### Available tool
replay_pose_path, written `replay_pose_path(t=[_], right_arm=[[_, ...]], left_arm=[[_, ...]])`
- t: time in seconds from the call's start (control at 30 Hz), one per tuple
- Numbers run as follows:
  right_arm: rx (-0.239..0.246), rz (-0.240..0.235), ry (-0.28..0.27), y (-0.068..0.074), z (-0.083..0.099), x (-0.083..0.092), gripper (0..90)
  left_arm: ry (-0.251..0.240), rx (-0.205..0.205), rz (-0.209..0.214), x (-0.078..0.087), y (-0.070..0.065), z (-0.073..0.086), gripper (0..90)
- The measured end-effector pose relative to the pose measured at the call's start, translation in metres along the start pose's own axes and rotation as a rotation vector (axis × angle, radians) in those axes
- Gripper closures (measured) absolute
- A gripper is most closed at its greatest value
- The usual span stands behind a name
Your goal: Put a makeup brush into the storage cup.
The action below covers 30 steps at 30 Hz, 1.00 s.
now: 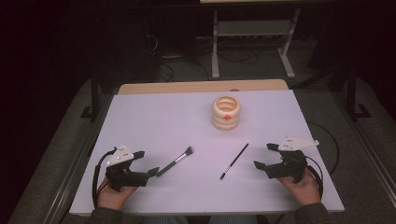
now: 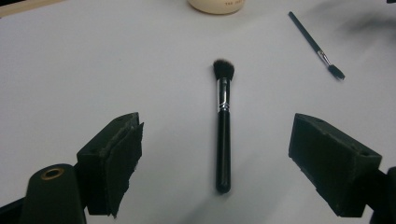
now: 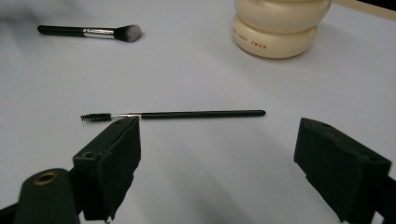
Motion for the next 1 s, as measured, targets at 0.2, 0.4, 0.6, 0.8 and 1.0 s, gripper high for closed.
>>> replay_pose_path(t=[0.2,0.4,0.6,0.8,1.0], right_arm=[[0.002,0.002,0.003,0.0,0.0,0.001,13.8],[0.001,0.012,-0.01,-0.001,-0.002,0.006,13.8],[0.001,0.014,-0.017,-0.001,-0.003,0.007,13.8],[0.001,0.012,-0.017,-0.001,-0.003,0.007,13.8],[-0.001,0.016,-0.016,-0.001,-0.003,0.008,13.8]], left_arm=[[0.013,-0.006,0.003,-0.004,0.001,0.001,16.9],[0.011,-0.003,0.006,-0.003,0.001,0.001,17.1],[0.01,-0.015,0.008,-0.002,0.001,-0.002,17.4],[0.016,-0.026,0.011,-0.004,-0.001,-0.006,17.8],[0.031,-0.032,0.021,-0.007,0.0,-0.009,17.8]])
Point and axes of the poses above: each handheld gripper's, and its own axes: x roughly backward along the jaws, z roughly out of its underside, y roughly to its left, the point moved 3 cm from there along -x, roughly forward along the jaws, and after that the axes turned 13 degrees about -y, right-handed, at the moved point
